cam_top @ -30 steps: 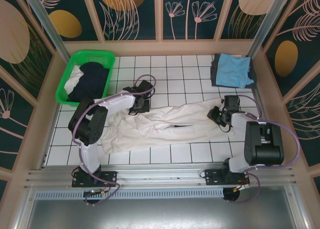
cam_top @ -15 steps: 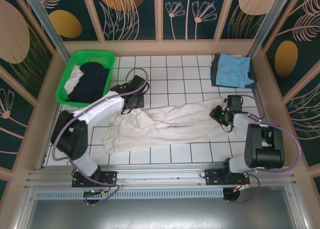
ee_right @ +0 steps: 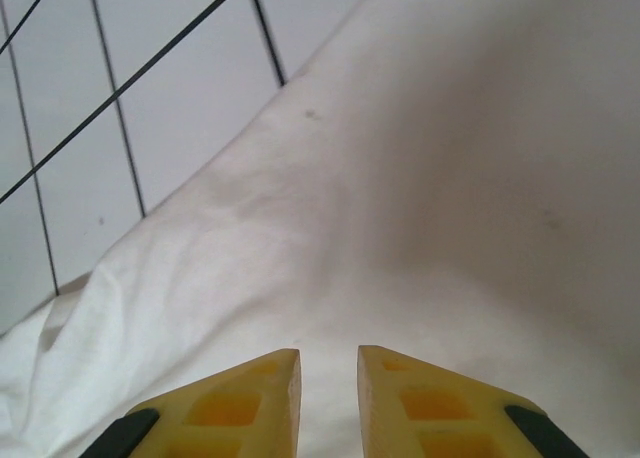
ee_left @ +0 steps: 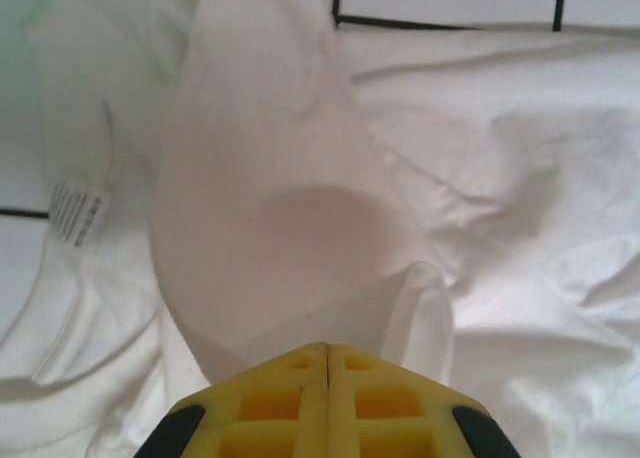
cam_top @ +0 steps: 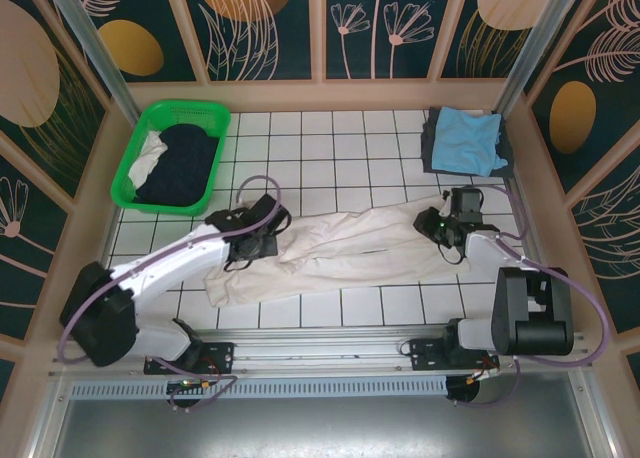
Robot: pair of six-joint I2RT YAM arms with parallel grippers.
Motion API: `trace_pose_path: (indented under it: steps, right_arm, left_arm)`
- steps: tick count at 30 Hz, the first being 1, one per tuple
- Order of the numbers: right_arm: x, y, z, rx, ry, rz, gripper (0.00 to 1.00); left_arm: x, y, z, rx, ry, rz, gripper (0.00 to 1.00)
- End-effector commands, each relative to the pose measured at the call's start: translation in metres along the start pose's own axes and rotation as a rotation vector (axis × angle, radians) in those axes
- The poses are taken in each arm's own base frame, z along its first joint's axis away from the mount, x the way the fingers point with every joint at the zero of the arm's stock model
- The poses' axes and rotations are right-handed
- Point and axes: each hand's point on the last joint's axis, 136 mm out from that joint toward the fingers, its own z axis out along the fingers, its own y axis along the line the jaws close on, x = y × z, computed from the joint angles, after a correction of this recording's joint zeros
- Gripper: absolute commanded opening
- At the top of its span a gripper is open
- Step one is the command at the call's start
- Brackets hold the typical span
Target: Fold and stack the t-shirts
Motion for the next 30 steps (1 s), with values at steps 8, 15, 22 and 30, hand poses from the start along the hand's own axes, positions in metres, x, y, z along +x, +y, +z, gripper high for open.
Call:
trace_pose_path:
  steps: [8,15,22,30]
  right_arm:
    - [0.021,0.050,0.011,-0.092,0.044,-0.163,0.26]
    - [0.027,0.048,0.022,-0.086,0.073,-0.166,0.26]
    - [0.015,0.037,0.025,-0.013,0.048,-0.172,0.27]
    - [0.007,0.008,0.041,0.064,0.079,-0.087,0.26]
  left_arm:
    - [0.043,0.030,0.010,0.048,0.031,-0.127,0.00]
    - [0.051,0.039,0.008,0.070,0.021,-0.159,0.11]
    - [0.044,0.041,-0.006,0.094,-0.019,-0.187,0.18]
    - [-0.003,0.002,0.002,0.115,-0.127,-0.105,0.41]
